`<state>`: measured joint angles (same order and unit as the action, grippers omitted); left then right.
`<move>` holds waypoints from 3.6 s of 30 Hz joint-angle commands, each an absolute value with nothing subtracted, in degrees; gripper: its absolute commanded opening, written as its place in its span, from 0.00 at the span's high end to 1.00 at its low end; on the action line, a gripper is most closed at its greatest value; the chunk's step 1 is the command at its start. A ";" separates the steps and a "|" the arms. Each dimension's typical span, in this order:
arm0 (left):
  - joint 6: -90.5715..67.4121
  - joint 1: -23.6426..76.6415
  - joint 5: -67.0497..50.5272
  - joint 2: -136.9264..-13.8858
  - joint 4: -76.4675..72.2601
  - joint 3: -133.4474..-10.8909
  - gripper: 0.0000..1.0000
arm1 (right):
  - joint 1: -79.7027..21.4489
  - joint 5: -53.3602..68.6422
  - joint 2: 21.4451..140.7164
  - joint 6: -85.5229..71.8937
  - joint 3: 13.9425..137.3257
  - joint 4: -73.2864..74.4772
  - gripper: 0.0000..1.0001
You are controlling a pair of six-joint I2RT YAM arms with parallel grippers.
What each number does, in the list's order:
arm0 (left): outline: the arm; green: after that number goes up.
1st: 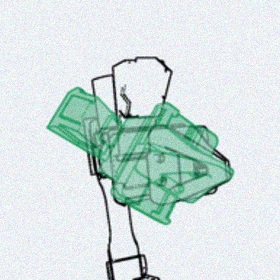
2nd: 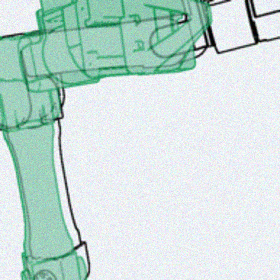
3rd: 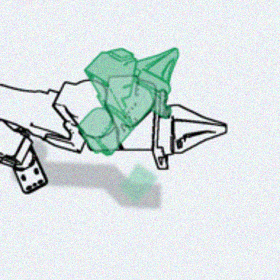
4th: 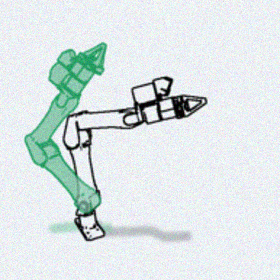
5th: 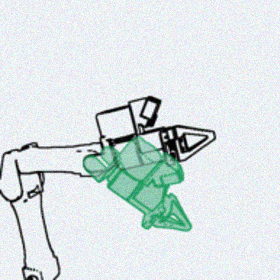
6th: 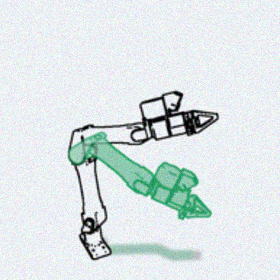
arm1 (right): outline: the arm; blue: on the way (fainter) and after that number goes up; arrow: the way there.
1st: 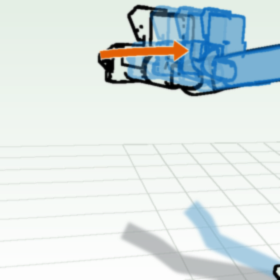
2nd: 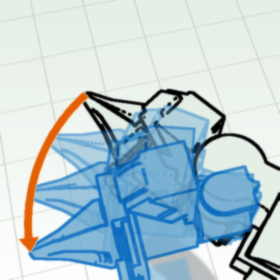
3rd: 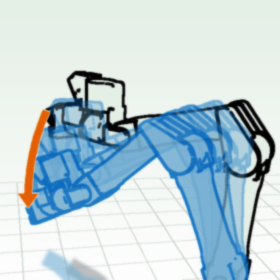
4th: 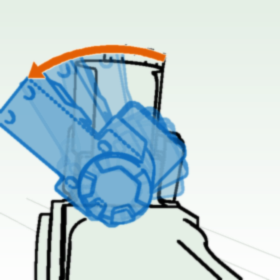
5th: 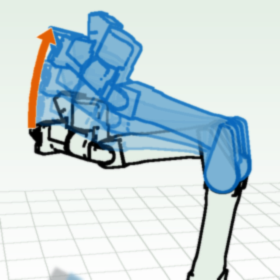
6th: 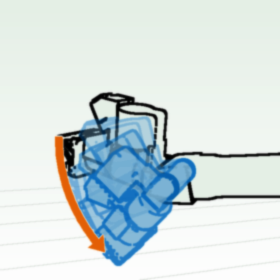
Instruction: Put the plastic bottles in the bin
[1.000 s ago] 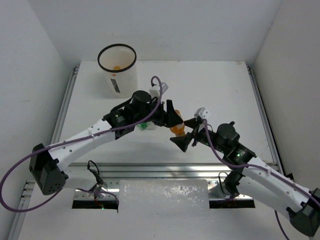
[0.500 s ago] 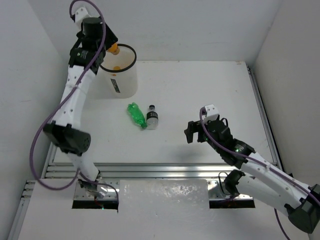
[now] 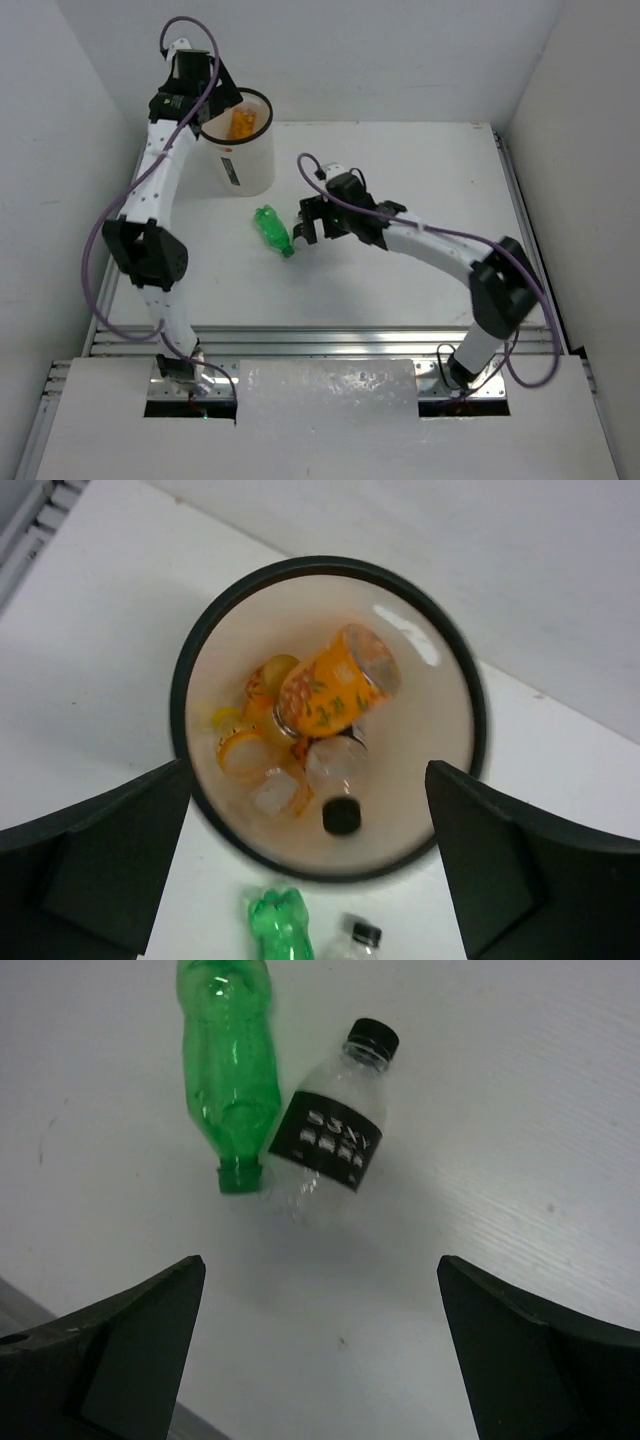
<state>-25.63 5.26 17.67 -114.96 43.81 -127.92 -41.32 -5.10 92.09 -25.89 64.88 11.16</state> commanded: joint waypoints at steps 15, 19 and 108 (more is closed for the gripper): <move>-23.91 9.32 -1.19 -53.54 29.18 -67.87 0.00 | -40.08 -4.92 115.25 -30.16 77.73 14.09 0.55; -25.83 12.72 -13.07 -52.56 22.35 -58.66 0.00 | -40.34 -4.05 103.06 -25.32 64.28 2.13 0.73; -27.15 7.29 0.81 -30.31 28.92 -45.27 0.00 | -45.00 0.62 112.45 -18.45 72.72 -12.45 0.83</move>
